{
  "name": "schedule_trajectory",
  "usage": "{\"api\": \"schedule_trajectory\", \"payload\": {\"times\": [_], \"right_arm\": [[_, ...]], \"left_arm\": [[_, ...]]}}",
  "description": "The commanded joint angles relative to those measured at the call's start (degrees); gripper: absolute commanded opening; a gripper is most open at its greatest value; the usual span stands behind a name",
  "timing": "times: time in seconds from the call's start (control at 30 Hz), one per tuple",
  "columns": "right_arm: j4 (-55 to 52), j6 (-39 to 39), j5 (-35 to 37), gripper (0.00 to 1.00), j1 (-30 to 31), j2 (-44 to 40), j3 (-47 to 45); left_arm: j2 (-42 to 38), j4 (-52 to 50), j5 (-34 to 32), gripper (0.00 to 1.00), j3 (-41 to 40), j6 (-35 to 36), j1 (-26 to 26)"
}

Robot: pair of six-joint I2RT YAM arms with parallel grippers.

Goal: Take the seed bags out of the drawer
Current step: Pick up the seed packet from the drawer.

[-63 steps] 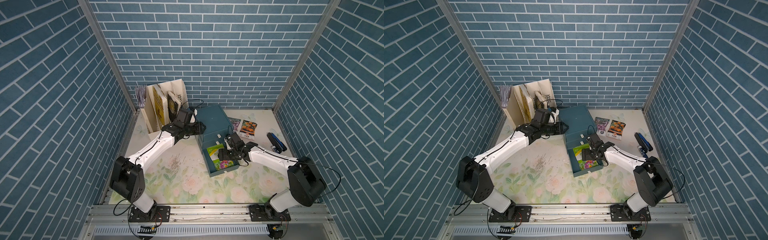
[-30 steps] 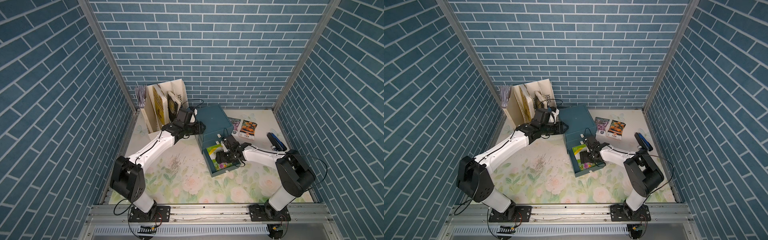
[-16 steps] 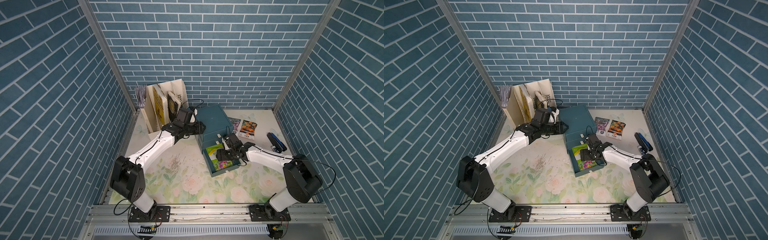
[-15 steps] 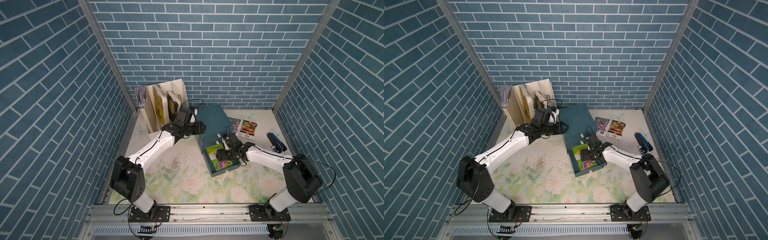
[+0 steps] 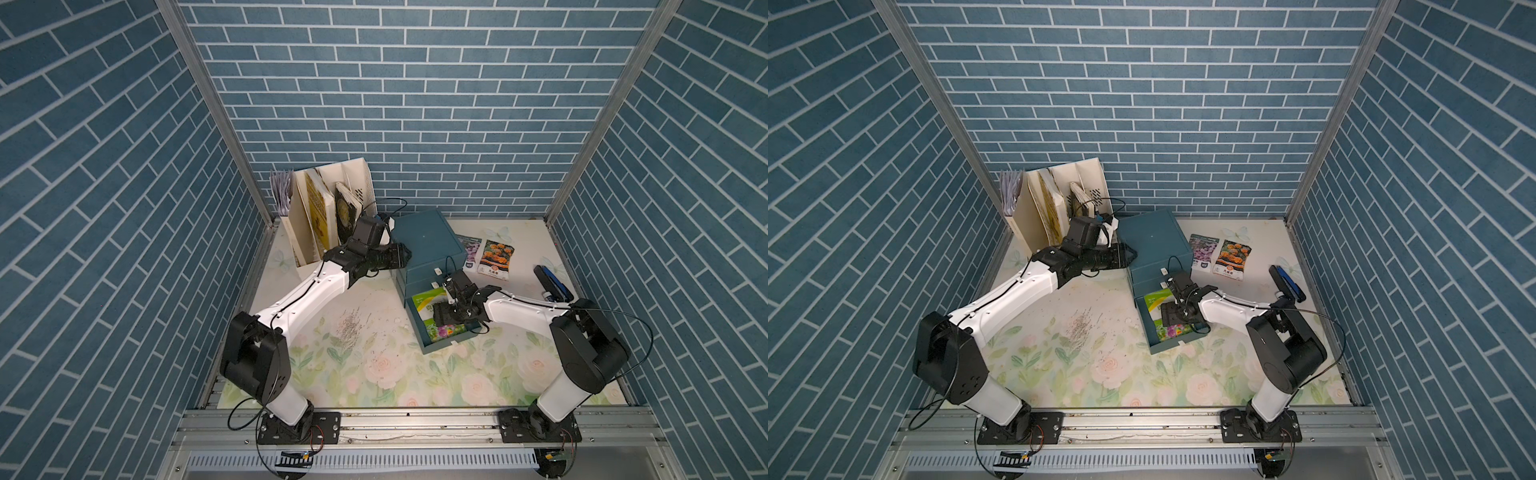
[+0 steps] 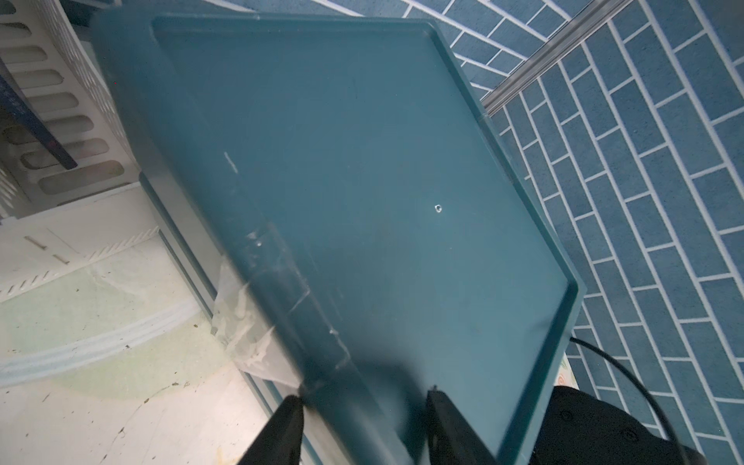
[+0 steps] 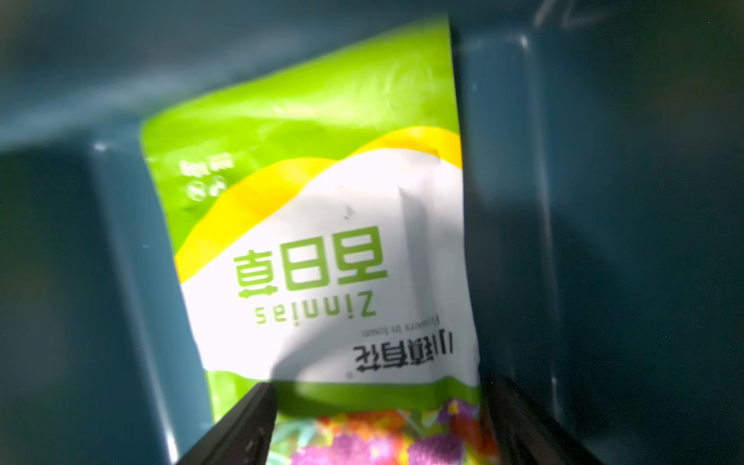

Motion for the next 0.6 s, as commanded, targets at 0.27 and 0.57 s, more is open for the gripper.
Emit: {"api": "schedule_trajectory", "payload": {"times": [0.27,0.57], "right_arm": [[0.79,-2.52,-1.99,0.75,0.5,3.29,2.06],[1.53,-2.52,-2.95,0.58,0.54,4.17,1.6]], "left_arm": [[3.27,-8.18,-0.56,0.52,-1.34,2.1,0.32],[3.4,-8.26,-0.59,0.52,-1.25,2.07,0.49]]}}
